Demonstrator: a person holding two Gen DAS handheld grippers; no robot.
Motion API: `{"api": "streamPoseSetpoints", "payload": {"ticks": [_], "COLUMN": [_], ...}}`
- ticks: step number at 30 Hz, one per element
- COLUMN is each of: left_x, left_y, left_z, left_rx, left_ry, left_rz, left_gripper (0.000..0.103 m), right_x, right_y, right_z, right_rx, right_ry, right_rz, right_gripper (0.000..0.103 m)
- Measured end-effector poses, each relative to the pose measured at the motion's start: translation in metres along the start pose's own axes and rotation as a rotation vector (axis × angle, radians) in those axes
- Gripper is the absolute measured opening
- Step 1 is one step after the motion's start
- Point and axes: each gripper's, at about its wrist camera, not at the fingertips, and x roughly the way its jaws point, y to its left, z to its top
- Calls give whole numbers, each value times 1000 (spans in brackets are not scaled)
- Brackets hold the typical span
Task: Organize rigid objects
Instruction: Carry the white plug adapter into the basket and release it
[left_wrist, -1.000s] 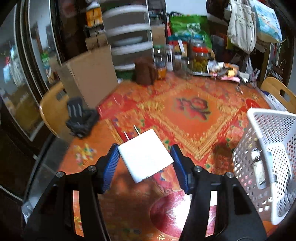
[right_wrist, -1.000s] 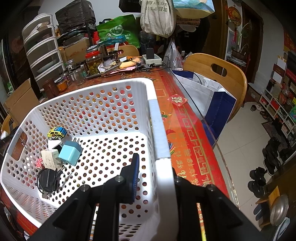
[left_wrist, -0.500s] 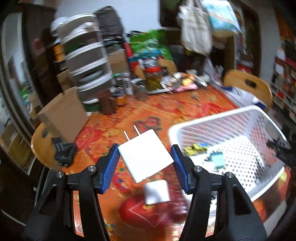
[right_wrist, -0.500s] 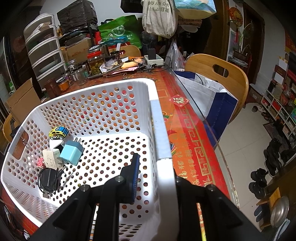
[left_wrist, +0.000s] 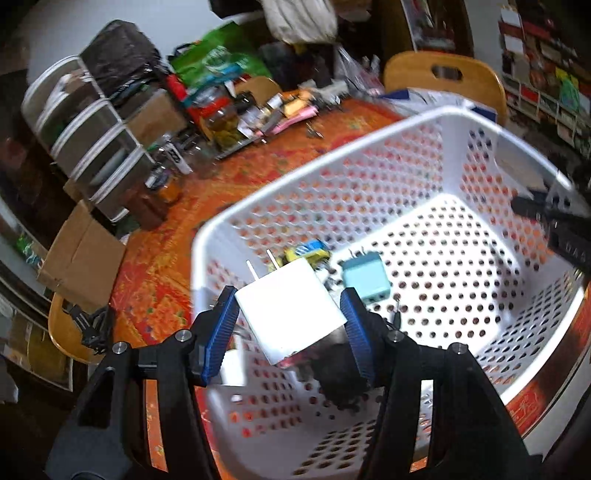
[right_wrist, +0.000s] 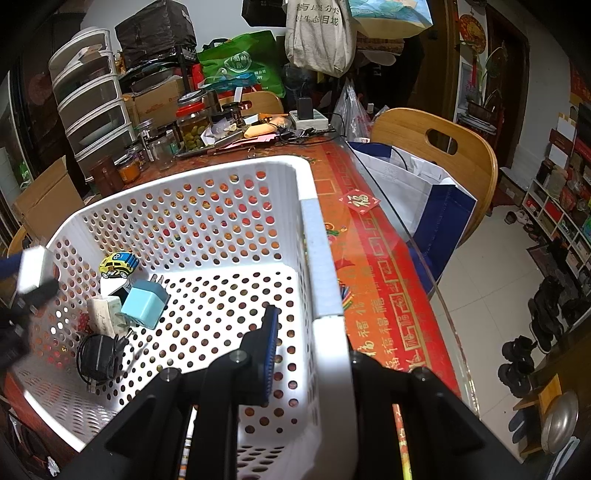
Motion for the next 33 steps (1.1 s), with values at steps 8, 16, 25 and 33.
{"api": "streamPoseSetpoints", "payload": {"ticks": [8,16,25,33], "left_x": [29,53,58,-30], "left_y": [-15,-9,3,96], "left_z": [1,-1,1,-25], "left_rx": [21,-17,-25,-162], "left_ry": [93,187,158,-94], "left_rz": [2,-61,-60,-18], "left_gripper": [55,55,78,103], "right_x": [1,2,1,1], "right_y": [-1,-2,-1,2], "right_z": [0,2,0,0], "right_rx": [1,4,-1,-11], "right_ry": [-3,-5,0,9], "right_rz": [8,19,5,-5], "right_gripper": [19,19,19,19]}}
